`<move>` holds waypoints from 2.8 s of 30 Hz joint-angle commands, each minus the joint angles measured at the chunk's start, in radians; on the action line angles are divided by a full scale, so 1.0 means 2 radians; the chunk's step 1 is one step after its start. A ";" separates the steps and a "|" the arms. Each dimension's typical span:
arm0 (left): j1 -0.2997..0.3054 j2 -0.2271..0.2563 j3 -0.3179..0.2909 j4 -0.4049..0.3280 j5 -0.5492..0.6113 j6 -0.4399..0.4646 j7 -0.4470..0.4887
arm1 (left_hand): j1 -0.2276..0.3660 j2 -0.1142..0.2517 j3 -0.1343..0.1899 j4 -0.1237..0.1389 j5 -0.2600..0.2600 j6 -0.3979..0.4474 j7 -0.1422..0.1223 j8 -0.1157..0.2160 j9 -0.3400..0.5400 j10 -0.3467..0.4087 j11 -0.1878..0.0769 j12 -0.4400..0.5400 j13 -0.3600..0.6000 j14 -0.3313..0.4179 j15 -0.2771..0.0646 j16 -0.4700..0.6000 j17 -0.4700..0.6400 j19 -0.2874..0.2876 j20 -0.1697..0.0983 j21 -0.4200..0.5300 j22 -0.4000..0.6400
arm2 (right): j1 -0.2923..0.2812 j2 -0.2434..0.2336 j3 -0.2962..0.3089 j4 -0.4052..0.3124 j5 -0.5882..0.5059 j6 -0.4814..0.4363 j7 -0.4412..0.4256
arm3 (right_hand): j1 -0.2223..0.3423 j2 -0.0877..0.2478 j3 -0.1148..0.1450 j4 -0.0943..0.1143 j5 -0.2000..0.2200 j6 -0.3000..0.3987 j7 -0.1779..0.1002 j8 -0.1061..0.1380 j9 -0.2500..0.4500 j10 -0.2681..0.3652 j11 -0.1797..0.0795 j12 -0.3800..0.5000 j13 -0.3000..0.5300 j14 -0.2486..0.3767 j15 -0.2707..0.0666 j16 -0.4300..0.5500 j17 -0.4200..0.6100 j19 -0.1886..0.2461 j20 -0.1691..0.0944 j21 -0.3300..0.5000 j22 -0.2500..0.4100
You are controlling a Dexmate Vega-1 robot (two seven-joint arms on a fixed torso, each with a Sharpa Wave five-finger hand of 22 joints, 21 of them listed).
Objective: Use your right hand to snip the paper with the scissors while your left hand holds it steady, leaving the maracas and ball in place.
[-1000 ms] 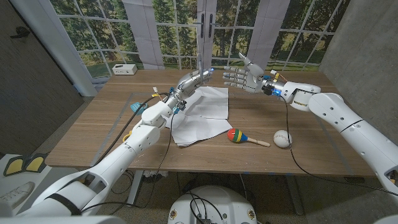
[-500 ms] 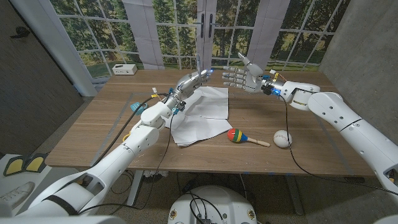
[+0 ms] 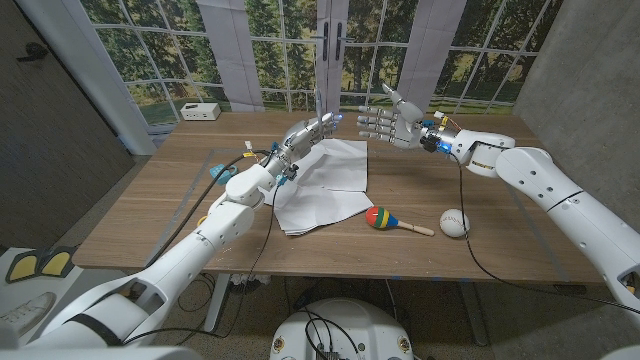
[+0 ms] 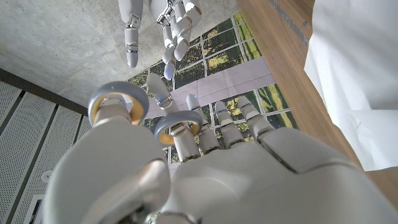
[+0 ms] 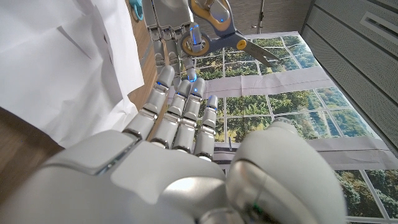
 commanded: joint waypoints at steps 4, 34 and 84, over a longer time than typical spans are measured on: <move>-0.004 0.011 0.003 0.002 0.023 -0.007 0.007 | -0.010 -0.010 -0.009 0.004 0.005 -0.002 0.009 0.000 -0.002 0.023 -0.019 -0.003 -0.003 -0.001 -0.044 0.000 -0.001 -0.001 0.005 -0.003 0.001 | 0.000 0.001 0.000 -0.002 0.001 0.001 -0.001 | 0.000 0.003 -0.003 -0.001 0.003 0.006 0.001 0.001 0.000 0.004 0.000 -0.002 0.000 -0.003 -0.003 0.001 -0.001 0.005 0.001 -0.005 0.001; 0.001 0.025 0.003 -0.011 0.032 0.005 0.018 | -0.048 -0.024 -0.052 0.016 0.018 0.010 0.029 0.008 0.000 0.050 -0.013 -0.008 -0.010 0.020 -0.039 0.007 -0.002 0.003 0.020 -0.003 0.002 | 0.002 0.004 0.001 0.004 -0.001 0.007 -0.001 | 0.001 0.006 -0.007 -0.003 0.004 0.007 0.001 0.001 -0.001 0.006 -0.004 -0.010 -0.006 -0.005 -0.001 0.002 -0.010 0.005 0.004 -0.018 0.001; 0.007 0.045 0.000 -0.034 0.023 0.017 0.000 | -0.051 -0.019 -0.086 0.017 0.036 0.016 0.038 0.001 -0.018 0.061 -0.021 -0.018 -0.013 0.006 -0.032 -0.001 -0.004 -0.003 0.026 -0.006 0.002 | 0.018 -0.003 -0.011 0.047 -0.098 0.070 -0.003 | 0.020 0.012 -0.011 -0.015 0.006 -0.002 -0.005 -0.003 -0.002 -0.013 -0.004 -0.035 -0.015 -0.038 -0.002 -0.006 -0.029 -0.022 0.022 -0.061 0.000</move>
